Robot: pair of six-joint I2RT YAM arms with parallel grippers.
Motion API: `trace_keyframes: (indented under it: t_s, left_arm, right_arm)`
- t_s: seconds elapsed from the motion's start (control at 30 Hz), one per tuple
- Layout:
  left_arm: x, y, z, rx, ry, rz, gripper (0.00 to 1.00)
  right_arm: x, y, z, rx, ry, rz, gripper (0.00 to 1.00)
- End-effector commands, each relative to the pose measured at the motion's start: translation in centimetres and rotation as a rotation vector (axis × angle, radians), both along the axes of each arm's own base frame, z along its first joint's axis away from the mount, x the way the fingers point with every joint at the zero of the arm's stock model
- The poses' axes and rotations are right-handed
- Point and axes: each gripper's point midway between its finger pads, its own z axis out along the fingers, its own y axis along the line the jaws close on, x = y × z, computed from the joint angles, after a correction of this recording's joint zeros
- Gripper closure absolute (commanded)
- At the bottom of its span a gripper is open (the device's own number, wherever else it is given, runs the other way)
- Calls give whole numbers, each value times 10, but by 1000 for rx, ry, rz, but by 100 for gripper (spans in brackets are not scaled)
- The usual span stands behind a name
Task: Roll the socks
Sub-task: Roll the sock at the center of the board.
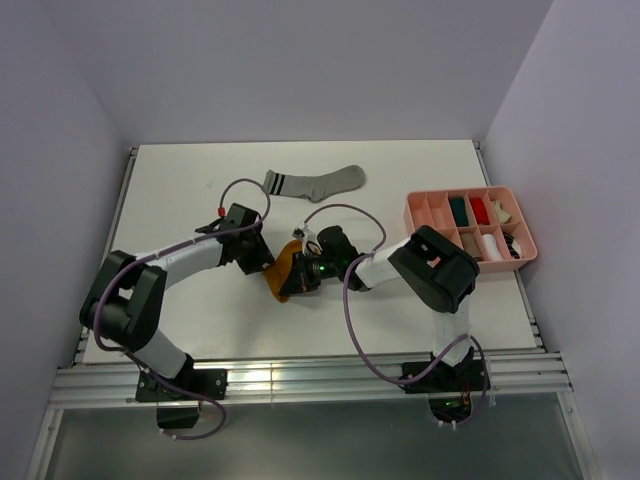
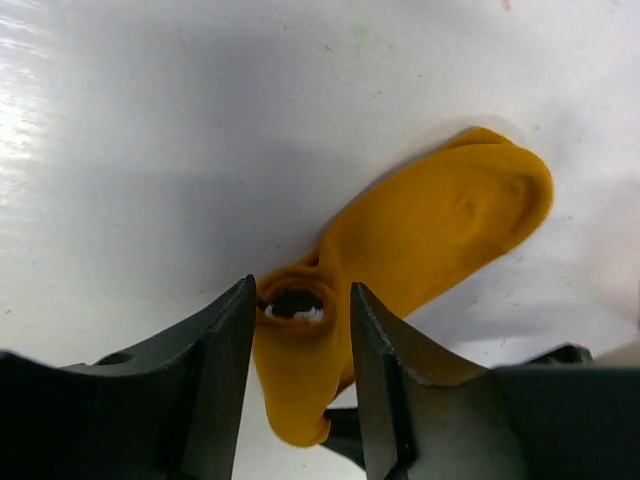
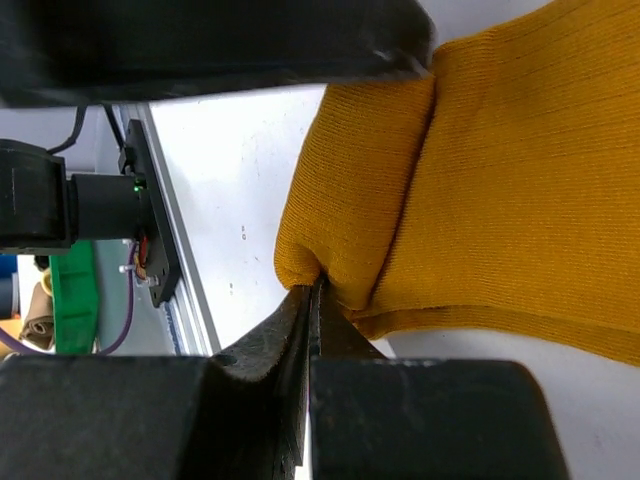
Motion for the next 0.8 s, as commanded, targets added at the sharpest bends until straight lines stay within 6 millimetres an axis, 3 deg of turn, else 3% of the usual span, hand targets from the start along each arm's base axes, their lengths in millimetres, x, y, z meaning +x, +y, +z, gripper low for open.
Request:
trace_keyframes:
  t_s: [0.0,0.03,0.13,0.17,0.23,0.33,0.43,0.6,0.77]
  left_arm:
    - [-5,0,-12,65,45,-35,57]
    - [-13,3,-22,86,88,-37,65]
    - [-26,14,-38,149,144,-30,78]
    - [-28,19,-41,171,152,-24,87]
    - [-34,26,-45,201,168,-19,89]
    - [-41,36,-49,239,186,-16,99]
    - [-45,37,-51,236,188,-24,99]
    - [-43,35,-52,233,179,-40,99]
    - [-35,32,-46,237,162,-52,99]
  right_arm:
    - [7,-3,-13,-59,-16,-15,100]
    - [7,-2,-13,-59,-20,-13,100]
    - [10,-4,-13,-74,-36,-20,100]
    - [11,-4,-10,-75,-45,-25,100]
    - [14,-6,-7,-86,-63,-39,100]
    - [18,-9,-2,-94,-87,-65,100]
    - [21,-12,3,-110,-118,-78,98]
    - [34,-17,32,-140,-261,-95,68]
    - [51,-19,65,-234,-482,-158,55]
